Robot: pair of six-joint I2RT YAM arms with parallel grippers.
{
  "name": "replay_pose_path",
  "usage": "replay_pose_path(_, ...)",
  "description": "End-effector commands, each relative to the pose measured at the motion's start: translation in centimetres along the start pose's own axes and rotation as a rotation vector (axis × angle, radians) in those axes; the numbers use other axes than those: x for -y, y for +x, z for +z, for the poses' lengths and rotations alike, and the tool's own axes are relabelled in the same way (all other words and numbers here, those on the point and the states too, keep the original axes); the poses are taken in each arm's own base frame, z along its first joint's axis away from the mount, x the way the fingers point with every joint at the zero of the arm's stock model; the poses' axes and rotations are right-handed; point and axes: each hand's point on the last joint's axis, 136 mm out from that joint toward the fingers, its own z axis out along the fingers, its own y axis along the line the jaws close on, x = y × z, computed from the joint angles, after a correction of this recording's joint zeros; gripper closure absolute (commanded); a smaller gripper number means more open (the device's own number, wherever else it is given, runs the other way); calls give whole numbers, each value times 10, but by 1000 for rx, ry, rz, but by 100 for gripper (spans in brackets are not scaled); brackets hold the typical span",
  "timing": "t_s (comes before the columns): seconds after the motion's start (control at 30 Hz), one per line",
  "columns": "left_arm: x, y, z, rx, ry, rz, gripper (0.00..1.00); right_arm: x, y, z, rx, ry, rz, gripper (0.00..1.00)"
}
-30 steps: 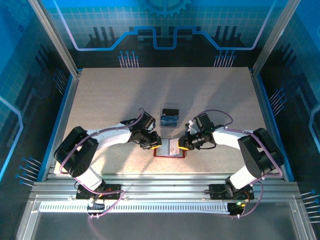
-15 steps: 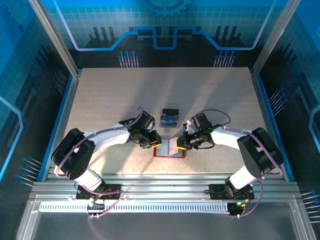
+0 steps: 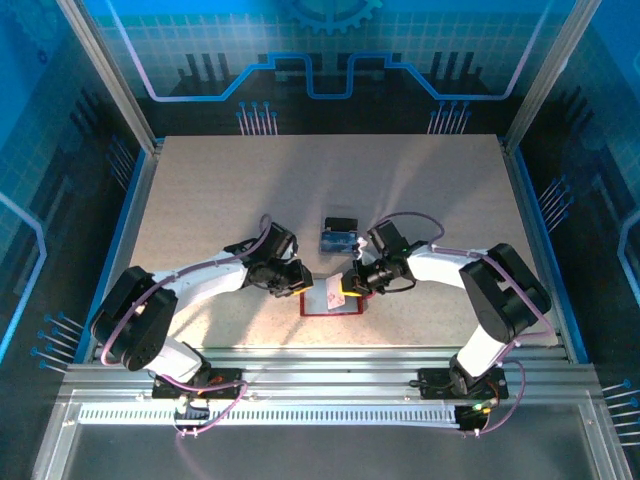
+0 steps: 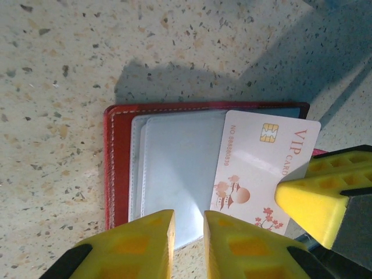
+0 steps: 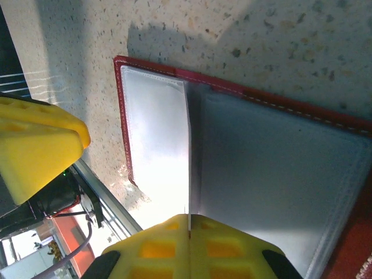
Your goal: Take the credit cards out of the card holder
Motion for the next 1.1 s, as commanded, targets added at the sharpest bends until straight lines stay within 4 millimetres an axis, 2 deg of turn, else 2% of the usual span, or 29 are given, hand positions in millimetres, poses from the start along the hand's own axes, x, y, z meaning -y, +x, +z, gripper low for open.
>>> replay_pose_path(0.0,-2,-1,-4,20,7,-10,79,-1,6,2,-38,19,-12,94)
replay_pose_path(0.3,-3,-4,-7,31,10,-15,79,-17,1,-17,-18,27,-86,94)
replay_pose_path(0.37,-4,-4,-8,35,9,-17,79,-26,-7,-26,-1,28,-119,94)
replay_pose_path(0.5,-5,-6,-10,41,11,-20,79,-25,-13,-44,2,94,-184,94)
replay_pose_path(0.77,-7,-6,-11,47,15,-26,79,-25,-24,-78,-22,278,-461,96)
replay_pose_path(0.87,-6,-7,-12,47,18,-24,79,-20,-33,-89,-36,375,-557,96)
replay_pose_path(1.07,-6,-8,-14,56,21,-13,79,-21,-50,-106,-69,484,-739,99)
